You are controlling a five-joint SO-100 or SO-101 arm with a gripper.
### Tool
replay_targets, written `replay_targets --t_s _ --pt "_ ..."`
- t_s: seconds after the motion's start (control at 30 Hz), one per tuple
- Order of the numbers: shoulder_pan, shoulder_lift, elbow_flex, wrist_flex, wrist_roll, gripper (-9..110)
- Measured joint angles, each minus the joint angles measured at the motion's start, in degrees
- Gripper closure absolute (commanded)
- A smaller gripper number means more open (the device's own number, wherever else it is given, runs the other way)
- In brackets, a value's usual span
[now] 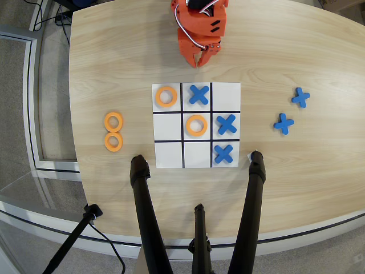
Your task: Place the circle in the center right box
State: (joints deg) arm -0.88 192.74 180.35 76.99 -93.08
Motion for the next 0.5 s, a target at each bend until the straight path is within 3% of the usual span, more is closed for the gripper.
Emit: replay_targets --t_s 0.5 --pt "-0.88 -14.85 -7.21 -2.02 0.26 89"
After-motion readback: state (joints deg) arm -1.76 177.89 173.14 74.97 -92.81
